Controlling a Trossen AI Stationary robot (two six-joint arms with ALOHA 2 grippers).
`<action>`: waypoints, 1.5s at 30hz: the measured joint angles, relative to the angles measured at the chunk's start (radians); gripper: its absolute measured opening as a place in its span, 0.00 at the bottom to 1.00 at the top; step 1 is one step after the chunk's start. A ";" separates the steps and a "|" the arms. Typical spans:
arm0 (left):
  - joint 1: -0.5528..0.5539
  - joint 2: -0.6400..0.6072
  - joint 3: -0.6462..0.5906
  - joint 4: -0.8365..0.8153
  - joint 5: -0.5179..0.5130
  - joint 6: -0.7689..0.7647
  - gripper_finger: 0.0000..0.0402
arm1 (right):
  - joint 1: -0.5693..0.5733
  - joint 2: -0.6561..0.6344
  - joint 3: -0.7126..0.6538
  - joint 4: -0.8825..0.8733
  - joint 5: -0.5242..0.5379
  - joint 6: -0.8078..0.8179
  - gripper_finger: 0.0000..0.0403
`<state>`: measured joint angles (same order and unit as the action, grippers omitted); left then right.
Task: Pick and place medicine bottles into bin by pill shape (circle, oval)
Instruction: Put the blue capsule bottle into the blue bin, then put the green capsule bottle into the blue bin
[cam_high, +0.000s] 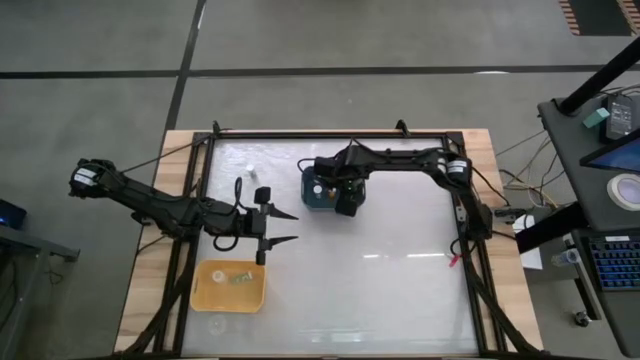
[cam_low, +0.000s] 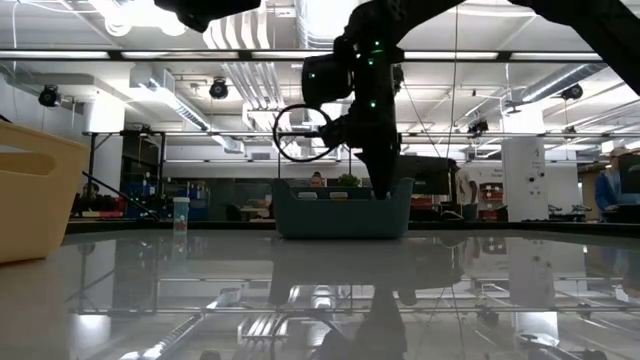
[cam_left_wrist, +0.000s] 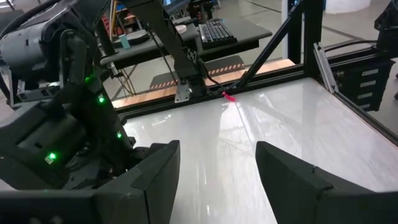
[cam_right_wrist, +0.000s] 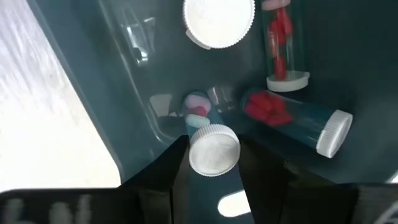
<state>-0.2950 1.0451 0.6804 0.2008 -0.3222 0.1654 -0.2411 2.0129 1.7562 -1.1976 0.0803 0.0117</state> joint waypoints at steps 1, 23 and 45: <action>0.000 0.000 0.000 0.000 0.000 0.002 0.49 | 0.000 0.001 0.000 0.001 0.000 0.000 0.29; 0.000 0.000 0.000 0.000 0.000 0.006 0.49 | -0.002 -0.065 0.000 -0.002 0.000 0.051 0.49; 0.000 0.000 0.000 0.001 0.000 0.005 0.49 | 0.219 -0.408 -0.241 0.343 0.029 0.163 0.49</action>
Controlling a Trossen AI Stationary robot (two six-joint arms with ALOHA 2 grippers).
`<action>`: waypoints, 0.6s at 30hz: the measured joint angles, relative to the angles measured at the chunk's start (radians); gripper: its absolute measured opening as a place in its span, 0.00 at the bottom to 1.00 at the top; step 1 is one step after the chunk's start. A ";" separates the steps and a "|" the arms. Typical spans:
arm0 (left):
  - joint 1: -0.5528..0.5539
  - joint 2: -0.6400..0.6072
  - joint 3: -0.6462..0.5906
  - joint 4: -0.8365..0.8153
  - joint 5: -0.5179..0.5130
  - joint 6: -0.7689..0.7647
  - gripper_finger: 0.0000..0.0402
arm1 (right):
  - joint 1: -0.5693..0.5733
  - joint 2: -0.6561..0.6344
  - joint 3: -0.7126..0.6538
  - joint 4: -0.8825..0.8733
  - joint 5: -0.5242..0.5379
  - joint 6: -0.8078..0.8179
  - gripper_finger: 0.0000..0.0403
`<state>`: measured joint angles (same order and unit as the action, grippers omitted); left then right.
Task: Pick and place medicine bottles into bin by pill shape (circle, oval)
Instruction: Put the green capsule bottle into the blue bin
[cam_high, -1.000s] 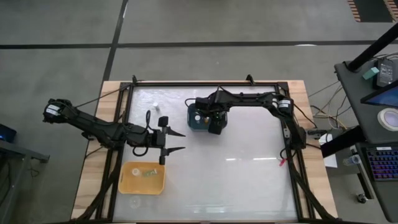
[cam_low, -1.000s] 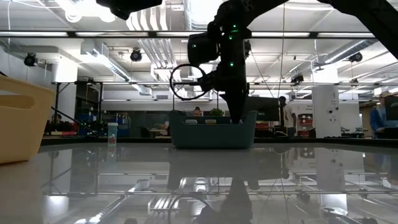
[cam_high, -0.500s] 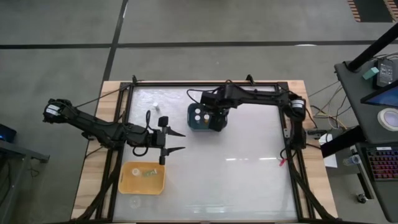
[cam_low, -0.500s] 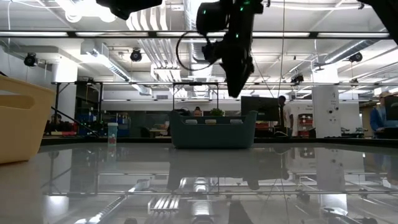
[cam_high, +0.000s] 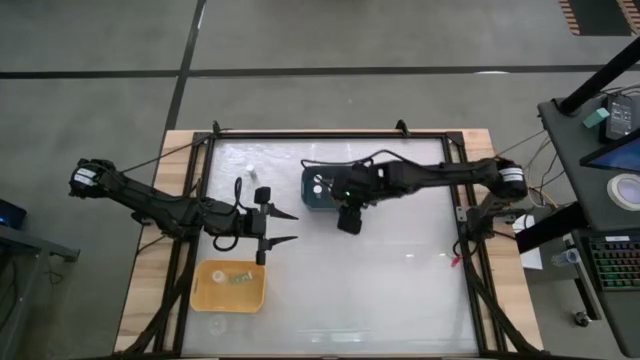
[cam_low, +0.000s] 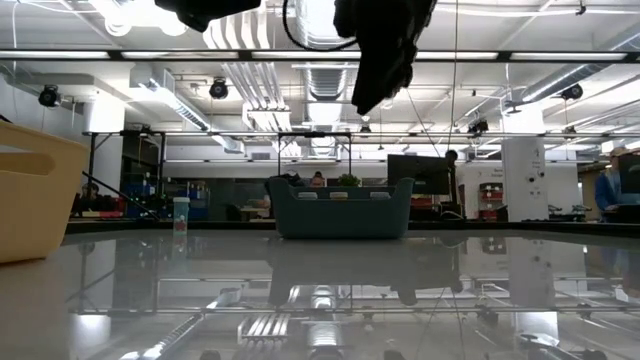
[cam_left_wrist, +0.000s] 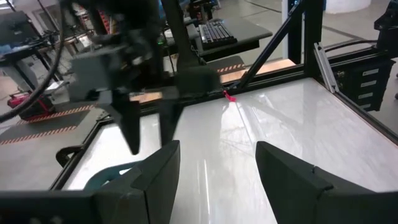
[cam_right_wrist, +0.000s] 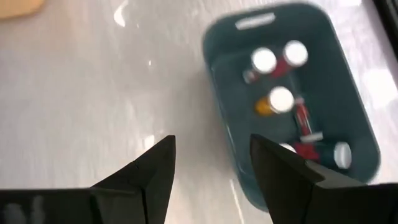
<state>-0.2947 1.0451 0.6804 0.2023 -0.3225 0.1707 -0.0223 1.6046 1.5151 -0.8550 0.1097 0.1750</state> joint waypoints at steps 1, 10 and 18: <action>0.000 0.000 0.000 0.000 -0.001 0.000 0.49 | 0.013 -0.017 -0.024 0.033 0.012 -0.001 0.49; 0.000 0.000 0.000 0.000 -0.034 -0.001 0.49 | 0.098 -0.173 -0.275 0.328 0.051 -0.047 0.49; 0.000 0.000 0.000 0.017 -0.035 -0.008 0.49 | 0.117 -0.348 -0.538 0.635 0.051 -0.148 0.49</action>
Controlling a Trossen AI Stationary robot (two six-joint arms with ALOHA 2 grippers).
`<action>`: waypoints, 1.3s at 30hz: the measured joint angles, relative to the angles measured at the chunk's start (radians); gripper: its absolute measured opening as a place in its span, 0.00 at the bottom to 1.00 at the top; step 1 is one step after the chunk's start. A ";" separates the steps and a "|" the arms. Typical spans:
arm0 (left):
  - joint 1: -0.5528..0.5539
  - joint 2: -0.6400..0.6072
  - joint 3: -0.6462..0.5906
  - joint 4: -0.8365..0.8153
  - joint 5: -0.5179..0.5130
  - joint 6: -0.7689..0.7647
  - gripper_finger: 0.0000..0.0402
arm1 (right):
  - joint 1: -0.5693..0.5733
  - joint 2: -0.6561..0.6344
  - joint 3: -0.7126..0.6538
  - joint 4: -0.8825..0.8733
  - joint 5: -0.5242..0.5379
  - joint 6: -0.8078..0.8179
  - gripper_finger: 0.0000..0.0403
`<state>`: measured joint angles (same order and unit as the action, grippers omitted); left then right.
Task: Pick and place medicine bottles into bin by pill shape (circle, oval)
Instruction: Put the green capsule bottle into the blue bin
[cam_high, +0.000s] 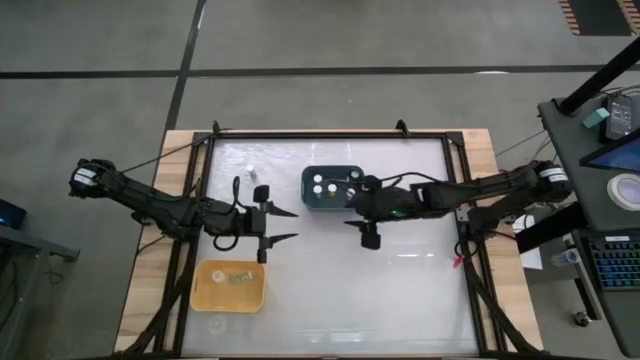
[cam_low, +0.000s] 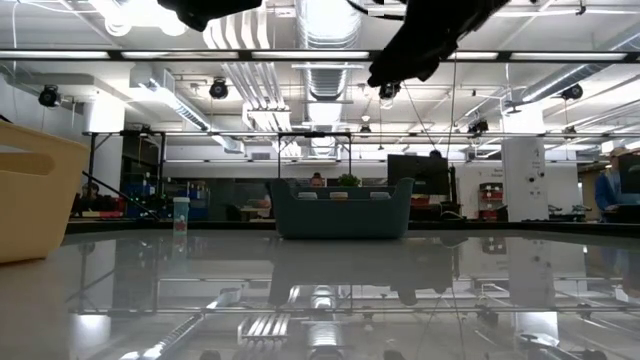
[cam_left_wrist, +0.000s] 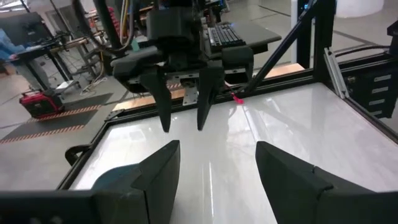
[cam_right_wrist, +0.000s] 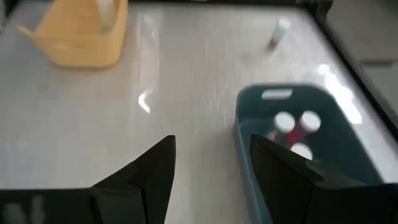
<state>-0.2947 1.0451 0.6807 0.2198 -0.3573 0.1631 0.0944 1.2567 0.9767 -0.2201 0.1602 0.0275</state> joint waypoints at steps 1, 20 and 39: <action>0.000 0.000 0.000 0.002 0.000 0.000 0.49 | 0.000 -0.025 -0.033 0.041 -0.002 -0.016 0.49; 0.000 0.000 -0.026 0.004 -0.051 -0.251 0.49 | -0.001 -0.483 -0.452 0.435 -0.074 -0.187 0.49; 0.066 0.000 -0.017 -0.084 -0.254 -0.627 0.48 | 0.000 -0.630 -0.556 0.493 -0.164 -0.282 0.49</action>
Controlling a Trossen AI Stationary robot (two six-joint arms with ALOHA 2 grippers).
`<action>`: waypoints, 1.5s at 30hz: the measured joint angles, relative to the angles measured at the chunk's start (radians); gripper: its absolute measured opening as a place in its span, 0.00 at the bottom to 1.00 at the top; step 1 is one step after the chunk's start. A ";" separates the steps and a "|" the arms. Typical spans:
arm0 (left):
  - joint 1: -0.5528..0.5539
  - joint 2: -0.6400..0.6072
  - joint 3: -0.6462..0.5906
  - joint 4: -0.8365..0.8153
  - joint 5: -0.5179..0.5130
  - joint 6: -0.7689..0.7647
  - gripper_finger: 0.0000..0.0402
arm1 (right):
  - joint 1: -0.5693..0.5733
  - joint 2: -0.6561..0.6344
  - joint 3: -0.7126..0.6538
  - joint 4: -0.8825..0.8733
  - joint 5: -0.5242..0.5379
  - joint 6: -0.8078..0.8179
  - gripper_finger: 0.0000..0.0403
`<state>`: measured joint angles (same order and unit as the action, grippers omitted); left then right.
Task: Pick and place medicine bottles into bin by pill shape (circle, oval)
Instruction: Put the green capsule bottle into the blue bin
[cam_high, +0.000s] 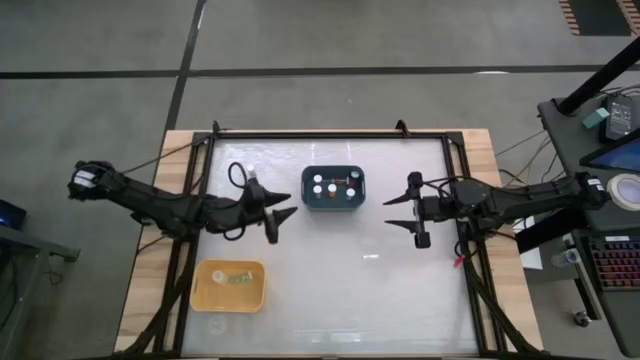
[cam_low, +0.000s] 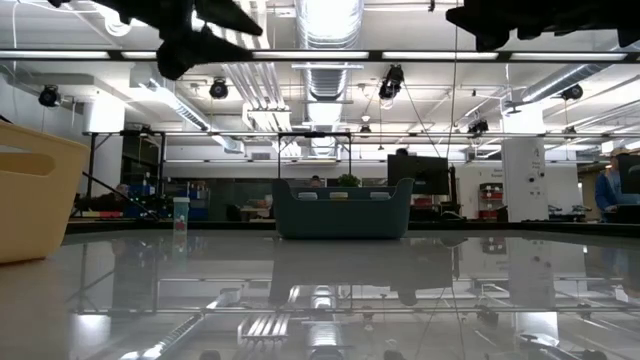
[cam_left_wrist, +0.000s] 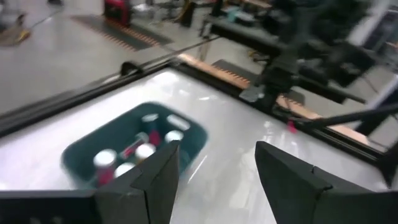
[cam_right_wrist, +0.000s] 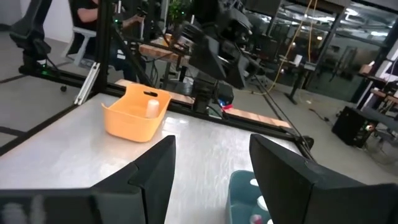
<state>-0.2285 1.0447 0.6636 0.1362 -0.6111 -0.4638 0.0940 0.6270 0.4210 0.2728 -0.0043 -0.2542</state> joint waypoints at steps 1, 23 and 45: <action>0.015 0.000 0.000 -0.021 0.000 -0.027 0.48 | 0.000 -0.001 0.000 -0.001 0.000 -0.005 0.49; 0.362 0.000 0.174 -0.714 0.085 -0.397 0.48 | 0.000 -0.024 -0.001 -0.007 -0.006 -0.009 0.49; 0.656 0.372 0.428 -1.130 0.268 -0.295 0.48 | 0.000 -0.024 -0.001 -0.032 -0.005 -0.012 0.49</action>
<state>0.4279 1.4167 1.0920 -0.9941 -0.3431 -0.7586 0.0937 0.6029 0.4200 0.2409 -0.0090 -0.2657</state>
